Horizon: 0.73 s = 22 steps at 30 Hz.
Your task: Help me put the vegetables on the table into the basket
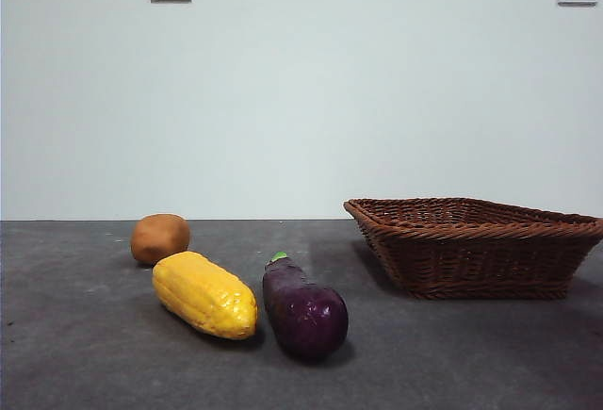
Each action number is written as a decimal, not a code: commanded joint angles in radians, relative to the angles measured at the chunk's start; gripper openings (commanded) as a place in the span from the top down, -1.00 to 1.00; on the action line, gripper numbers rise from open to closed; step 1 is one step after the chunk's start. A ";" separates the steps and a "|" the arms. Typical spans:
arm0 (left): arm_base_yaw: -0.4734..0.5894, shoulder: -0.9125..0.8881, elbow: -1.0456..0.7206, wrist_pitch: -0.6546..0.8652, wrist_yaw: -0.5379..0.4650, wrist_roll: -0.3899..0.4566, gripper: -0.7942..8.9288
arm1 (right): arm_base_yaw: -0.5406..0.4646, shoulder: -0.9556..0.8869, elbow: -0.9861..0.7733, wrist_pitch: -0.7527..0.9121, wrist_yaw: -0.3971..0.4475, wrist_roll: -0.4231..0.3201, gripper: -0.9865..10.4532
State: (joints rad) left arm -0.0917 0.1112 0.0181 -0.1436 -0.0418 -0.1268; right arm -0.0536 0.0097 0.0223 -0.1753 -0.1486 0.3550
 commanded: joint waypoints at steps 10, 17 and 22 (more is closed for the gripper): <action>0.002 0.096 0.219 -0.029 0.038 -0.056 0.85 | 0.001 0.127 0.209 -0.064 -0.118 0.180 0.85; 0.002 0.265 0.428 -0.093 0.081 -0.057 0.84 | 0.001 0.358 0.408 -0.106 -0.198 0.173 0.85; 0.002 0.390 0.550 -0.134 0.115 -0.058 0.84 | 0.001 0.542 0.555 -0.270 -0.267 0.135 0.83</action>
State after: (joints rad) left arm -0.0917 0.4847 0.5606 -0.2707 0.0673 -0.1776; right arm -0.0532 0.5255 0.5652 -0.4213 -0.4084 0.5076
